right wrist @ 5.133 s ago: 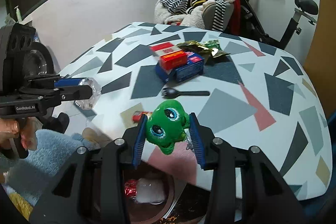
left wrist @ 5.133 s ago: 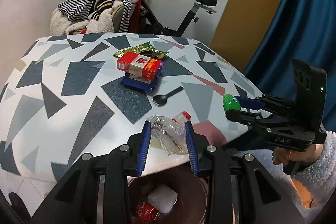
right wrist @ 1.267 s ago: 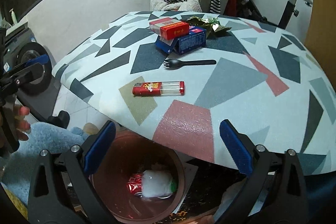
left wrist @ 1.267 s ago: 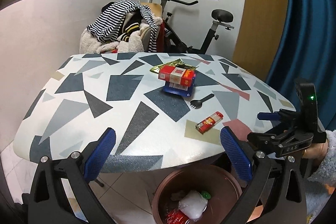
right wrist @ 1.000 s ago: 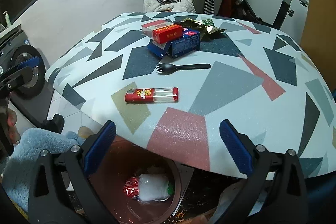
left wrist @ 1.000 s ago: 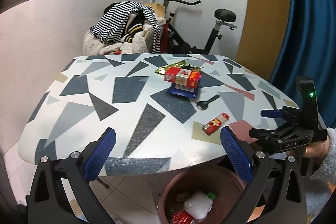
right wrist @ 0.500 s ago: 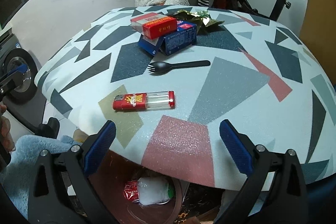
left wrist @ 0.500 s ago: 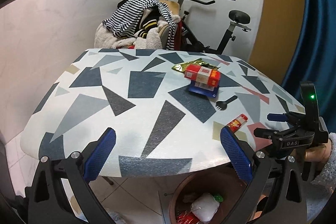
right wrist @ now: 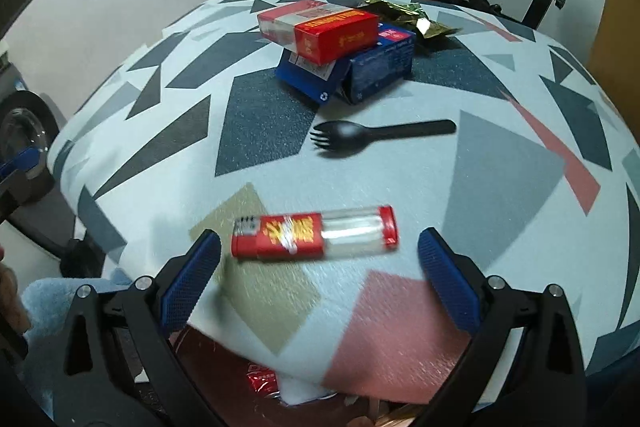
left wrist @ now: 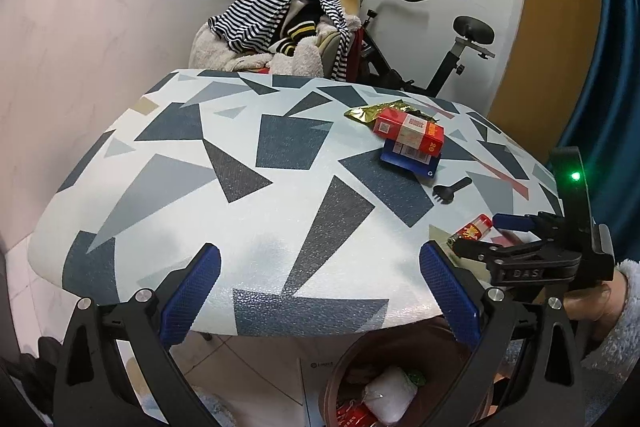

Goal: Collect trash
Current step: 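Grasp the red lighter with the right tool while the left tool grasps the red cigarette box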

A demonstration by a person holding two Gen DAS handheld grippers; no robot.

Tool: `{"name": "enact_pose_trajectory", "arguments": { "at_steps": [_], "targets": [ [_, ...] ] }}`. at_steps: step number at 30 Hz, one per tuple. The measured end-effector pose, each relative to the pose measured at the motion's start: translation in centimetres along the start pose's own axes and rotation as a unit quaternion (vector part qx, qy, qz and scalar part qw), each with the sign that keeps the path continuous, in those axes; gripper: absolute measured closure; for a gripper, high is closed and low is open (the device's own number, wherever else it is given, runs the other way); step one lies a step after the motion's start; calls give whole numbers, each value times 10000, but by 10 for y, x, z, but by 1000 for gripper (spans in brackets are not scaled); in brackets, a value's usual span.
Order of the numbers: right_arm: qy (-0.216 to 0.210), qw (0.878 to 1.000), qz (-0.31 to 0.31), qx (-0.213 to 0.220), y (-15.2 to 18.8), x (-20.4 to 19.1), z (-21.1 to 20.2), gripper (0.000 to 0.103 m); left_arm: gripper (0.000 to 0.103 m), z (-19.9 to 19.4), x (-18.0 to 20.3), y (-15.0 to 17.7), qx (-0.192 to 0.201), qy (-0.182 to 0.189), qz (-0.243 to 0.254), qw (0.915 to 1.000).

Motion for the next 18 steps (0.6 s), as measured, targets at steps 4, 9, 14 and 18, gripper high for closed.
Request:
{"name": "enact_pose_trajectory", "arguments": {
  "at_steps": [4,9,14,18],
  "targets": [
    [216,9996,-132,-130,-4,-5,6,5,6,0,0,0,0,4,-8,10000],
    [129,9991,-397,-89,-3,-5,2,19,6,4,0,-1,-65,53,-89,9999],
    [-8,9990,-457,-15,0,2,-1,20,14,13,8,-5,-265,227,-177,9992],
    [18,9990,-421,176,0,12,-9,20,17,24,17,-13,-428,401,-279,9979]
  ]
}}
Point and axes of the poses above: each gripper's, at about its wrist camera, not at the fingertips, and z roughly the way its jaws point, x to its right, y to its underside, the point moved 1 cm from there along z, roughly the way its jaws point, and after that the axes turned 13 degrees about -z, right-handed, at the moved point
